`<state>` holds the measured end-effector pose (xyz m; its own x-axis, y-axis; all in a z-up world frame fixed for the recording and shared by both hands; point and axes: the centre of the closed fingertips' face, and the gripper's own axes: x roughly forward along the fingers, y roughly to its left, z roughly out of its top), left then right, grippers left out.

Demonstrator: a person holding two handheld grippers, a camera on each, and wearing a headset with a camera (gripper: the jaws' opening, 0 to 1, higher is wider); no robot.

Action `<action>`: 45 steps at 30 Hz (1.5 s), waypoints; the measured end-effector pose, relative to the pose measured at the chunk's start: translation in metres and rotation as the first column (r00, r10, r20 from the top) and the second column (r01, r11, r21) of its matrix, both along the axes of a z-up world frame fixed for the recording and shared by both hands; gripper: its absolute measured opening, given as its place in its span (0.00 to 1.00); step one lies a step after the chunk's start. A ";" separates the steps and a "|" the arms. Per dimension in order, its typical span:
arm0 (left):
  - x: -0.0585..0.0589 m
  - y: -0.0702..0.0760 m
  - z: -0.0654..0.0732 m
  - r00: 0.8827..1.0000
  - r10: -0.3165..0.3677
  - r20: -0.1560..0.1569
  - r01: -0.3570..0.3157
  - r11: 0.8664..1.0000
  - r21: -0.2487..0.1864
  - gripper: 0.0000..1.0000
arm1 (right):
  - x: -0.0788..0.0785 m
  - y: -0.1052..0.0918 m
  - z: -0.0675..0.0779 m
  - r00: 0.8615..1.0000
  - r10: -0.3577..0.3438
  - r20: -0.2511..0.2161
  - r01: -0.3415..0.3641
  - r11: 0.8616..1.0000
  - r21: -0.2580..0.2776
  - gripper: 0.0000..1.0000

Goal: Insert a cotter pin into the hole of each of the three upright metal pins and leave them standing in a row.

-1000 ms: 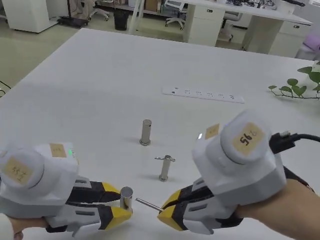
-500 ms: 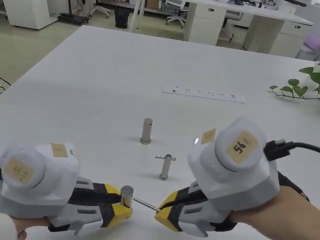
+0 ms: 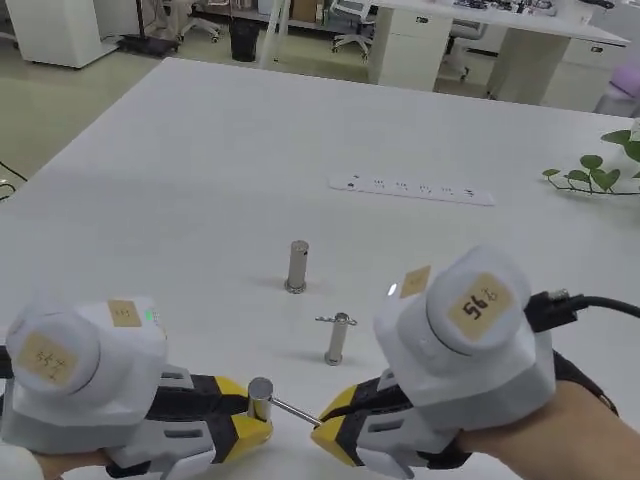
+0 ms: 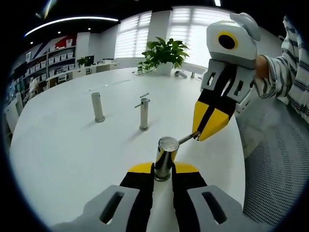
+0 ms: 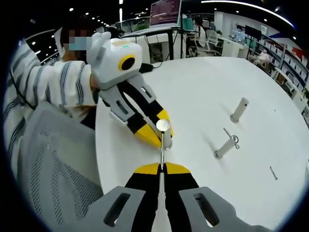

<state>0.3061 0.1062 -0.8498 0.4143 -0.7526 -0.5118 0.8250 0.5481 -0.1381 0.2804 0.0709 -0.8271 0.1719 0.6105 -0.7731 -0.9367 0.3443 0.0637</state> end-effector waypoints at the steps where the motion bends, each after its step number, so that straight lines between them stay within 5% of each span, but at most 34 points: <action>1: 0.000 0.000 0.000 1.000 0.004 0.000 -0.004 1.000 0.001 0.12 | 0.000 0.000 0.000 1.000 -0.001 -0.001 0.001 1.000 0.001 0.03; 17: -0.002 0.002 0.002 0.999 0.023 -0.025 -0.023 1.000 -0.015 0.12 | 0.005 0.000 0.000 1.000 0.027 0.010 -0.027 1.000 -0.012 0.03; 29: -0.004 0.000 0.003 1.000 -0.013 0.008 0.013 1.000 -0.018 0.12 | 0.009 0.009 0.000 0.988 0.147 0.055 -0.145 0.989 -0.038 0.03; 45: -0.003 -0.002 0.003 1.000 0.000 0.001 0.000 0.999 -0.034 0.12 | 0.013 0.029 0.000 0.987 0.147 0.066 -0.147 0.989 -0.004 0.04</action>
<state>0.3033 0.1037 -0.8464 0.4147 -0.7697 -0.4854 0.8254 0.5427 -0.1554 0.2937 0.1004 -0.8268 0.1309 0.6337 -0.7624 -0.9793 0.2022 -0.0001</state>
